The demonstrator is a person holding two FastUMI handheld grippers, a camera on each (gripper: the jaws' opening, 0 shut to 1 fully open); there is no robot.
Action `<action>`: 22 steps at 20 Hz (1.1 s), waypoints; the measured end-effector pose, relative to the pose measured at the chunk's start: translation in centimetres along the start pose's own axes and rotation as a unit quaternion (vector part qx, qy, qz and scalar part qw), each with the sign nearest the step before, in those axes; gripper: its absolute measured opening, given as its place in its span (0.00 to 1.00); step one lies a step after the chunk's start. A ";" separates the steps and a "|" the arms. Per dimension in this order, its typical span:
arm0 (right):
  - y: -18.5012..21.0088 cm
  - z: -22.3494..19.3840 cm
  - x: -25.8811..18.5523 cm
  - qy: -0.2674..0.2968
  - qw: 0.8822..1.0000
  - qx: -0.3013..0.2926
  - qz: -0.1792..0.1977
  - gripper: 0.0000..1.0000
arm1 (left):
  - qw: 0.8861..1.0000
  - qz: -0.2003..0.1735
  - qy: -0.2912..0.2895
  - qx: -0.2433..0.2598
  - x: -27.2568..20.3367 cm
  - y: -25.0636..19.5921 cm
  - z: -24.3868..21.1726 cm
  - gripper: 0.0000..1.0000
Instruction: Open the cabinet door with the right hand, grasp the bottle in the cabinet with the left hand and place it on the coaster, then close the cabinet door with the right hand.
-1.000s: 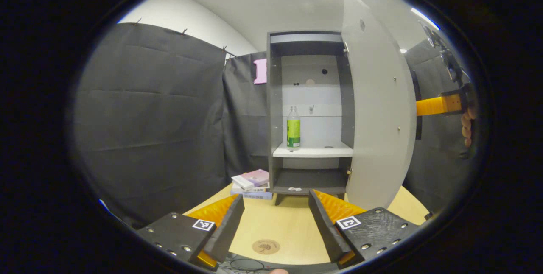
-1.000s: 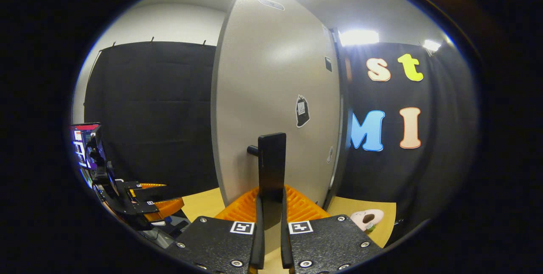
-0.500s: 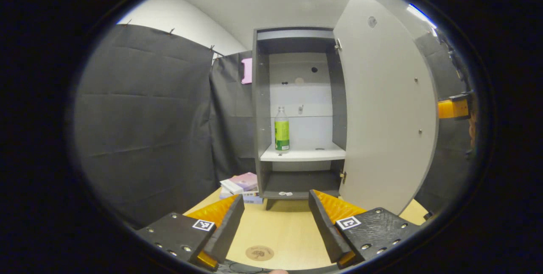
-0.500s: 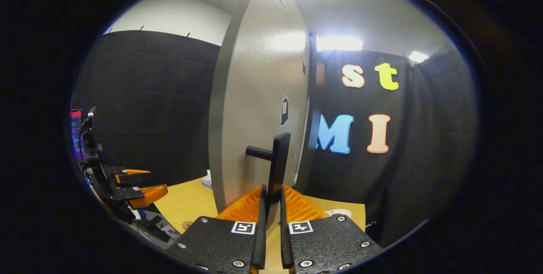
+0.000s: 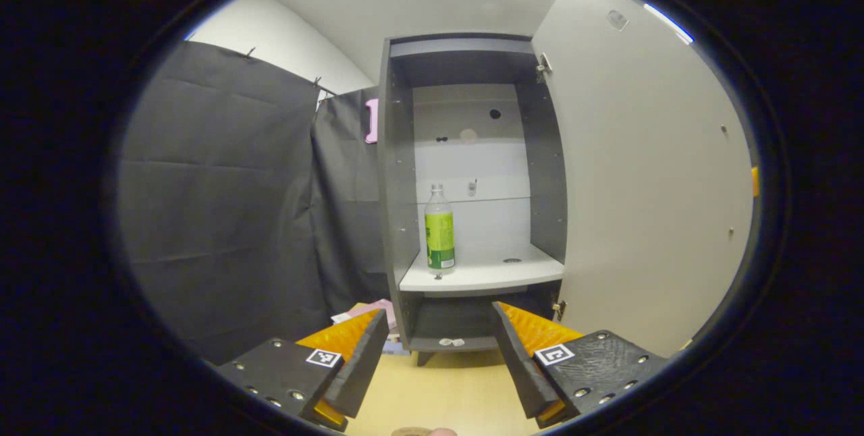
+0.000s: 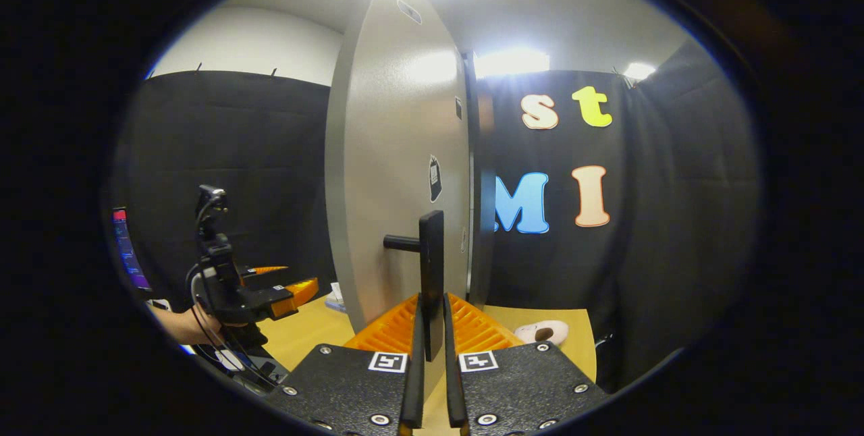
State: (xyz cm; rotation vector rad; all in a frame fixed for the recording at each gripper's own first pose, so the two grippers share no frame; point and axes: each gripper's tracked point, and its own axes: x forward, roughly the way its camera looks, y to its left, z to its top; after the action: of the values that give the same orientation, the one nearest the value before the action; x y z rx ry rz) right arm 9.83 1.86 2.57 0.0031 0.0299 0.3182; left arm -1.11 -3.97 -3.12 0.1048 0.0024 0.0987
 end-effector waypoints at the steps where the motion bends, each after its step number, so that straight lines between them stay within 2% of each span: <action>1: -0.2 0.0 -0.3 -0.008 1.000 -0.007 -0.007 0.14 | 1.000 -0.007 -0.005 0.001 1.6 -0.3 0.3 0.94; 4: -1.5 0.5 -1.3 -0.030 0.999 -0.022 -0.039 0.24 | 1.000 -0.021 -0.014 0.002 5.7 -0.6 0.8 0.95; 5: -2.1 0.8 -2.2 -0.039 0.998 -0.021 -0.052 0.30 | 1.000 -0.024 -0.018 0.005 6.9 -0.6 1.2 0.95; 6: -2.4 0.9 -2.8 -0.044 0.997 -0.013 -0.057 0.44 | 0.999 -0.026 -0.017 0.008 8.3 -0.7 1.4 0.94; 7: -2.1 0.4 -3.2 -0.044 0.998 -0.001 -0.052 0.50 | 0.999 -0.030 -0.011 0.008 9.6 -0.7 1.1 0.88; 8: -2.1 0.2 -3.7 -0.045 0.997 0.006 -0.060 0.65 | 0.999 -0.031 -0.010 0.002 10.9 -0.7 1.4 0.88; 9: -3.0 0.4 -4.3 -0.053 0.995 0.007 -0.084 0.73 | 0.999 -0.035 -0.013 -0.007 12.2 -0.9 2.0 0.94; 10: -4.1 0.8 -4.7 -0.065 0.992 0.005 -0.110 0.88 | 0.999 -0.040 -0.017 -0.009 13.5 -1.0 2.6 0.88; 11: -5.3 1.3 -5.1 -0.078 0.987 0.002 -0.140 0.93 | 0.999 -0.040 -0.021 -0.001 14.8 -0.8 3.1 0.88; 13: -7.1 1.8 -5.9 -0.095 0.977 0.006 -0.188 0.95 | 0.998 -0.044 -0.024 0.024 17.7 -1.0 3.6 0.88; 17: -9.3 0.5 -6.7 -0.091 0.963 0.047 -0.248 0.94 | 0.998 -0.052 -0.008 0.031 22.5 -1.5 3.9 0.87; 22: -10.1 -0.9 -6.7 -0.079 0.948 0.066 -0.302 0.94 | 0.998 -0.042 -0.016 0.031 27.3 -0.8 4.6 0.87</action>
State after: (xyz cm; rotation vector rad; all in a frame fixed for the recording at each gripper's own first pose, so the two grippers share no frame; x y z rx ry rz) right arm 6.61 -9.84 1.81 0.1499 -0.1069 -0.2989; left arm 26.14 -2.55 1.40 0.1676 -0.0223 0.0121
